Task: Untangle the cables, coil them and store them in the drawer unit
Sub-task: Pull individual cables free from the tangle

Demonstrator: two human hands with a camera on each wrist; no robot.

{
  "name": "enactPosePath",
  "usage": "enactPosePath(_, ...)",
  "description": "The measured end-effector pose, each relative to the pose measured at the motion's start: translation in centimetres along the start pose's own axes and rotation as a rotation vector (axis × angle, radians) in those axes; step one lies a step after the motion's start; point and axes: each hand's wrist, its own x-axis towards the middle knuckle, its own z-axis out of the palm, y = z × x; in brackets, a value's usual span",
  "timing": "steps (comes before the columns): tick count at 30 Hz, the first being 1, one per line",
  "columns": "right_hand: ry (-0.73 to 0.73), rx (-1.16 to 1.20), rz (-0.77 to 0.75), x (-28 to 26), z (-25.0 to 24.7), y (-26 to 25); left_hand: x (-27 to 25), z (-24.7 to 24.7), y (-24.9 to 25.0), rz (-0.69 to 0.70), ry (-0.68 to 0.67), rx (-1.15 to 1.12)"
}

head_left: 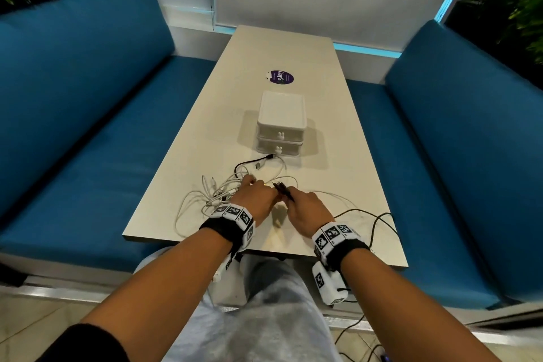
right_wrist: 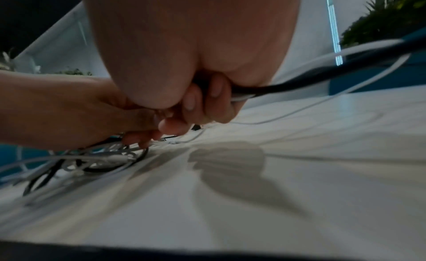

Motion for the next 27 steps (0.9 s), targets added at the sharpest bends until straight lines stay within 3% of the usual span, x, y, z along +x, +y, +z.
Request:
enactPosePath(5,-0.035,0.041,0.007,0.4,-0.4,0.5,-0.1,0.6,-0.4,-0.024,0.045,-0.046)
enactPosePath(18,0.0,-0.211,0.2,-1.0,-4.8,5.9,0.3,0.9,-2.0,0.0,0.115,-0.128)
enactPosePath(23,0.076,-0.187,0.237,-0.8,-4.2,4.9,0.5,1.1,-1.3,-0.028,0.059,-0.103)
enactPosePath(27,0.147,-0.077,0.138,-0.3,-3.0,2.6,0.6,1.0,-0.8,-0.032,0.078,-0.06)
